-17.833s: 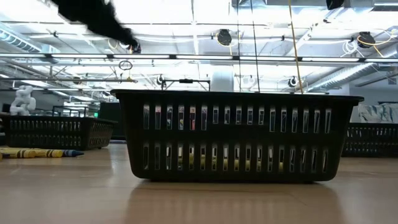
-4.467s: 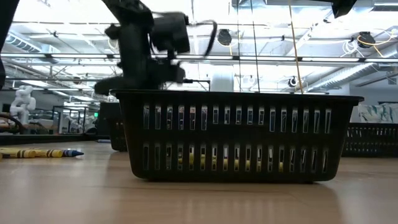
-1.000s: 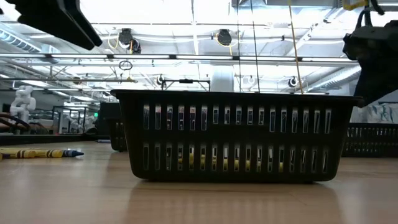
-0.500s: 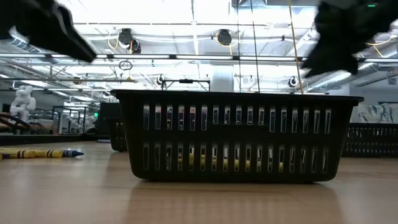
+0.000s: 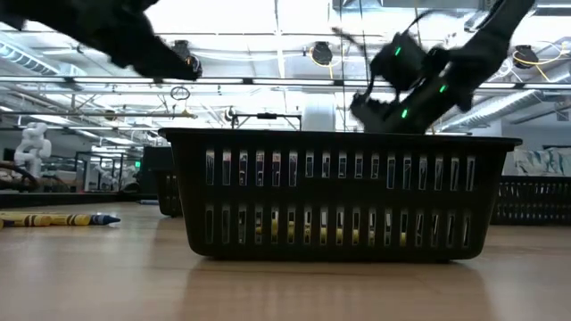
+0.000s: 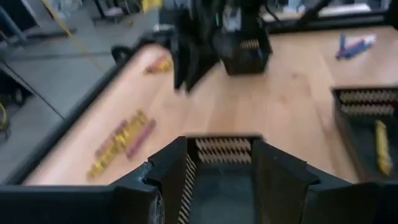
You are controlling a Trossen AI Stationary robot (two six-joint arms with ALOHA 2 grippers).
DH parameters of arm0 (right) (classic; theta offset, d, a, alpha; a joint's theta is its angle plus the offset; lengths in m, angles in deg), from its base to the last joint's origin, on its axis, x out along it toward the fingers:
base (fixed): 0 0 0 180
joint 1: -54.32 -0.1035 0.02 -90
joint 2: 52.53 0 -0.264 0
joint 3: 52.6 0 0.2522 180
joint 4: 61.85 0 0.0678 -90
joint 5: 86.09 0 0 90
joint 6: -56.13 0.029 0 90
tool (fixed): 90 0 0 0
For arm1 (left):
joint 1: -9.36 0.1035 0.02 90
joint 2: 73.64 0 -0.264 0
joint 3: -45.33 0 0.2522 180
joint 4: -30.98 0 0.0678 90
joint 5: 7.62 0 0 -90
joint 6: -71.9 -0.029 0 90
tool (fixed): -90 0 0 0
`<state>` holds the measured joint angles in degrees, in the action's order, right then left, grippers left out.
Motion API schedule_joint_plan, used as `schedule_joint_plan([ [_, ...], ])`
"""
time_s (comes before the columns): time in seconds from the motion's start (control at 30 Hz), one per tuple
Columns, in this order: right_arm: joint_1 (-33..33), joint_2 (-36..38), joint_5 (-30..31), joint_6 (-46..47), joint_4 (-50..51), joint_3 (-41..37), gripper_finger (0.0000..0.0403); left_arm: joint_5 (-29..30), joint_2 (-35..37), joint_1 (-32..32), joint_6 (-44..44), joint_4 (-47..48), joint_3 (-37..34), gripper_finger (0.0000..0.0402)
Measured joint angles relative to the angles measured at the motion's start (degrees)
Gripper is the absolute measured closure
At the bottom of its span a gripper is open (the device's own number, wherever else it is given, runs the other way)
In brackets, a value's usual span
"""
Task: Sort crayons
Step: Put the red crayon into the left black bin
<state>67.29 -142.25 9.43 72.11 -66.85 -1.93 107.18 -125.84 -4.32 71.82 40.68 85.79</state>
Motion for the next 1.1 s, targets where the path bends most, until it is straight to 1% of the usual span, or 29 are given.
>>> schedule_joint_plan([
  [0.13,3.1,-7.1,-1.1,-5.2,-1.2,3.2,0.0296,-5.4,-0.2,9.9,-5.9,-1.9,0.0,0.022],
  [0.2,4.3,-10.4,-1.2,-8.3,-1.0,5.9,0.0296,-8.1,-0.7,14.4,-6.8,-1.9,0.0,0.022],
  [0.27,5.4,-13.5,-1.4,-11.5,-0.7,9.2,0.0296,-12.1,-0.8,18.2,-7.0,-1.7,-0.1,0.022],
  [0.37,6.2,-16.5,-1.3,-15.5,3.1,14.3,0.0296,-17.5,-1.5,22.0,-7.2,-1.7,0.0,0.022],
  [0.47,6.3,-18.0,-1.3,-19.6,6.2,18.1,0.0296,-20.4,-1.8,23.5,-6.8,-2.1,0.0,0.022],
  [0.57,6.7,-18.3,-1.5,-22.2,8.8,21.0,0.0296,-21.3,-1.8,23.7,-6.8,-1.6,0.0,0.022],
  [0.63,7.5,-18.3,-3.1,-23.5,10.3,22.2,0.0296,-21.5,-1.8,23.7,-6.9,-1.6,0.0,0.022],
  [0.77,10.0,-18.4,-11.6,-24.3,11.4,22.7,0.0296,-21.6,-1.8,23.7,-7.8,-1.4,0.0,0.022],
  [0.8,10.5,-18.6,-12.9,-24.5,11.4,22.7,0.0296,-21.6,-1.8,23.7,-7.8,-1.4,0.0,0.022],
  [0.97,12.4,-19.6,-13.4,-25.5,11.8,22.7,0.0296,-21.6,-1.8,23.6,-8.4,-1.1,0.0,0.022],
  [1.1,12.6,-19.7,-14.8,-25.9,13.2,22.7,0.0296,-21.6,-1.8,23.6,-10.8,-0.4,0.0,0.022],
])
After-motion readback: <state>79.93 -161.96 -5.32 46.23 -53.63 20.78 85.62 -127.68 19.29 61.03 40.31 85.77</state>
